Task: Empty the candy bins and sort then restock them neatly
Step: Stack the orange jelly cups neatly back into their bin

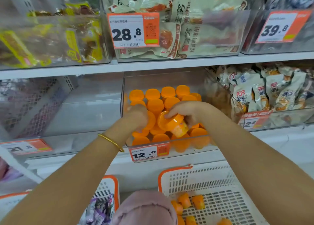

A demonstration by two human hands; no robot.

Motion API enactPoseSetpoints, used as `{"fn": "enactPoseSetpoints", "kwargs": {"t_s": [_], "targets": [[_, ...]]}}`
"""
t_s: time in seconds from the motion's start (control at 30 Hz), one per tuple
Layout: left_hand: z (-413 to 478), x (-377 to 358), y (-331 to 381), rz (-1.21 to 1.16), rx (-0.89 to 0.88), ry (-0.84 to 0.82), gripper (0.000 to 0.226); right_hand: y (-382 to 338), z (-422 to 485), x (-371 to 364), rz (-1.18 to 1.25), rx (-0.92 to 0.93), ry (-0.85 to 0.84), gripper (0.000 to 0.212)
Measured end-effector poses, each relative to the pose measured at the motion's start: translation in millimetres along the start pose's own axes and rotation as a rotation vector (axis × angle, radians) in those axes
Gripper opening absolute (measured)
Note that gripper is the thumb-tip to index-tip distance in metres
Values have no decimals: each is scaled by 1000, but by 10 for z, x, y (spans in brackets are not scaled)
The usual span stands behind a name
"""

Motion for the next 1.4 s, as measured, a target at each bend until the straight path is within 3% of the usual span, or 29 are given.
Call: {"fn": "enactPoseSetpoints", "kwargs": {"t_s": [0.13,0.3,0.4,0.5,0.63,0.83,0.93,1.07,1.17,1.3,1.4], "targets": [[80,-77,-6,304,-3,10,33,-49,43,-73,152,-1,71,43],[-8,-215,-11,726,-97,215,47,-2,19,-76,192,23,126,45],[-88,-247,-20,647,-314,360,39,48,-7,-84,277,78,140,40],[-115,-297,-103,461,-496,199,44,146,-62,-14,446,115,136,29],[-67,-344,-205,630,-466,166,54,364,-161,216,743,63,98,19],[-162,-351,52,557,-490,292,50,681,-255,472,786,160,-11,49],[-82,-370,368,412,-559,337,49,726,-263,612,556,264,145,39],[219,-534,719,336,-547,268,52,572,-356,860,-105,422,583,75],[448,-653,871,412,-545,213,54,324,-349,1074,-528,478,784,73],[666,-727,905,476,-461,133,64,10,24,1316,-874,406,796,75],[754,-764,837,494,-402,110,70,-142,377,1377,-969,346,732,48]]}}
Point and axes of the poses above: each hand's wrist, its own z-axis towards the middle knuckle, its own x-axis out of the back of the hand, y = z × x, the point moved 1 cm from there along z, towards the middle knuckle, and after that the axes turned 6 degrees about -x, right-handed, at the moved point
